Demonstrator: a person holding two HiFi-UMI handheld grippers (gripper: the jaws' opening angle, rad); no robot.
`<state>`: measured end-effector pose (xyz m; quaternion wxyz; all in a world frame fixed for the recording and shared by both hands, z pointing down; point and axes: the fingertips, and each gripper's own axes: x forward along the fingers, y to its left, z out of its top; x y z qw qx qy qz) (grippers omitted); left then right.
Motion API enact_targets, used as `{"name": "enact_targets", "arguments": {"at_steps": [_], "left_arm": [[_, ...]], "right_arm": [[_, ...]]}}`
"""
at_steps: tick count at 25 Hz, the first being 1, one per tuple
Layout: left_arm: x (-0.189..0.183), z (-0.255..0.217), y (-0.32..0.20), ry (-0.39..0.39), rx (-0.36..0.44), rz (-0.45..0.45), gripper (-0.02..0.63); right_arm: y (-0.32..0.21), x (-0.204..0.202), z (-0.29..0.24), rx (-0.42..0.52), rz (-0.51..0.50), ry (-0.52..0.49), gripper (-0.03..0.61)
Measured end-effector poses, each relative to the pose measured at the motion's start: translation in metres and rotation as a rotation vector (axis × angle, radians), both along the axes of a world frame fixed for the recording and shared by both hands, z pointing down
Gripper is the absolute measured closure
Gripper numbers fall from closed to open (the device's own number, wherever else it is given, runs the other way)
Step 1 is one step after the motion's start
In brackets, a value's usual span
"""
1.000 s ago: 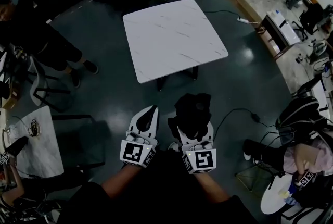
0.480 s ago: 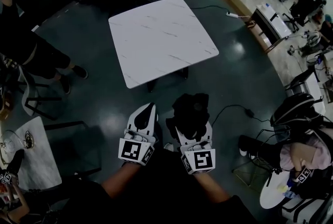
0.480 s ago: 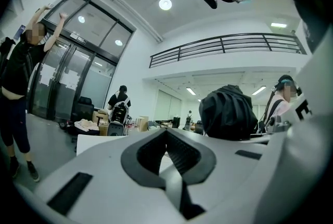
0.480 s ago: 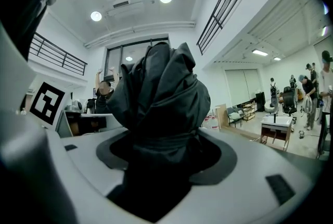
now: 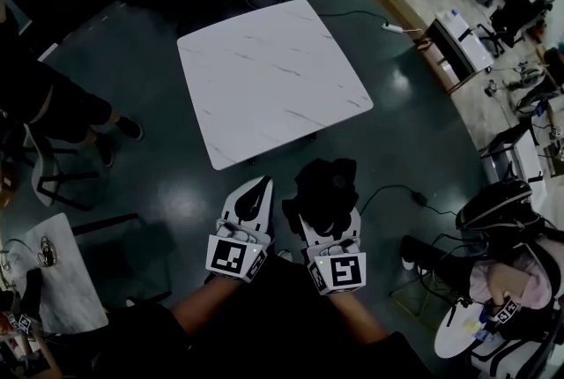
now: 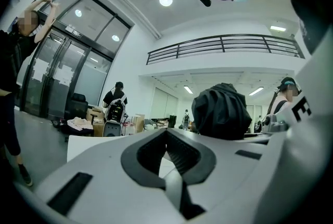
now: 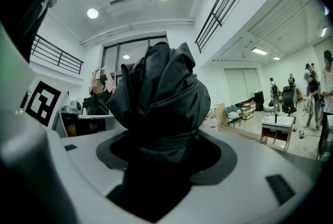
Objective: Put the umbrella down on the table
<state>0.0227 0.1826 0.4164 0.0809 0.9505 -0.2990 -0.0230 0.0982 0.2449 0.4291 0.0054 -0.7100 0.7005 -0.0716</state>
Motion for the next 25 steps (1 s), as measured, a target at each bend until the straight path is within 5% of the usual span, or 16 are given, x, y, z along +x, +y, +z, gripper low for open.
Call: {"name": "enact_targets", "arguments": {"at_steps": [25], "left_arm": [[-0.009,0.005,-0.185,0.024,-0.071,0.061,0.606]], "right_arm": [[-0.203,-0.009,-0.005,-0.076,0.039,-0.029,0.268]]}}
